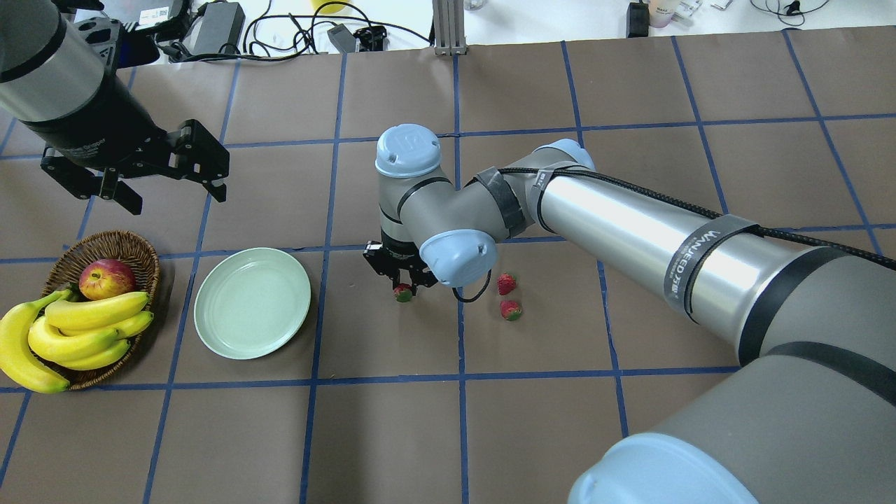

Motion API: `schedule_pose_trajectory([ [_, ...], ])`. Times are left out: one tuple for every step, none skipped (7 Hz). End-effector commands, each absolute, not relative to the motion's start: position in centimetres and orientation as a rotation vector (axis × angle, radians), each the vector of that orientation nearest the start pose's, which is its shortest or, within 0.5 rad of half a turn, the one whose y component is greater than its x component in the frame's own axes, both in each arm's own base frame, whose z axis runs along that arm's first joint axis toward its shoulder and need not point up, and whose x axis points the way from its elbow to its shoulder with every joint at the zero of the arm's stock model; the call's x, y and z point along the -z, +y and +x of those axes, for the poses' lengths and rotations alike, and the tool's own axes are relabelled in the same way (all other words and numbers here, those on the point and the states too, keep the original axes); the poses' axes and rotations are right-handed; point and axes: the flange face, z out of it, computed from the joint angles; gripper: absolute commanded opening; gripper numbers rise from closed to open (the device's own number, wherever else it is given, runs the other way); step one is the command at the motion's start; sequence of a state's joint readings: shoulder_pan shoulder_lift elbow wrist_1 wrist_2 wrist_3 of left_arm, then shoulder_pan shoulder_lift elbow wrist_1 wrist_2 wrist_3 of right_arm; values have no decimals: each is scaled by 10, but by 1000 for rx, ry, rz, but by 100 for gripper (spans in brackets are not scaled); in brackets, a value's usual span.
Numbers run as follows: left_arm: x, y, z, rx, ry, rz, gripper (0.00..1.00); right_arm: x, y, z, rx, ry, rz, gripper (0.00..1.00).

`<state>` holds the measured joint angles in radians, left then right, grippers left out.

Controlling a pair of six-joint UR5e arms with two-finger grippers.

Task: Collect all strawberries into plate
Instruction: 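Carry the strawberry toward the plate and release it on the table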

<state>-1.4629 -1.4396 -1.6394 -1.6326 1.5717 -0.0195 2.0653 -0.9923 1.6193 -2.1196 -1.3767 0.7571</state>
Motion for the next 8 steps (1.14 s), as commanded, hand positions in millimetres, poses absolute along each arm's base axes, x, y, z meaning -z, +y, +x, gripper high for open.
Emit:
schedule_pose_trajectory([
  [-504, -450, -86, -12, 3137, -200, 100, -190, -492, 438, -238, 3001, 402, 100],
  [-503, -447, -85, -14, 3135, -205, 100, -203, -492, 436, -223, 3000, 396, 100],
  [-502, -447, -85, -17, 3137, -205, 100, -228, -494, 422, -210, 2996, 372, 100],
  [-500, -451, -85, 0, 3138, -202, 100, -254, -501, 388, -260, 3018, 286, 96],
  [-503, -449, -84, 2, 3133, -207, 100, -268, -509, 351, -304, 3020, 283, 92],
  [-501, -450, -83, -2, 3135, -207, 100, -267, -507, 319, -289, 3058, 320, 91],
  [-497, -456, -82, 3, 3138, -207, 100, -245, -499, 304, -321, 3084, 358, 90],
  [-505, -451, -83, 36, 3138, -210, 100, -227, -491, 297, -310, 3109, 363, 88],
])
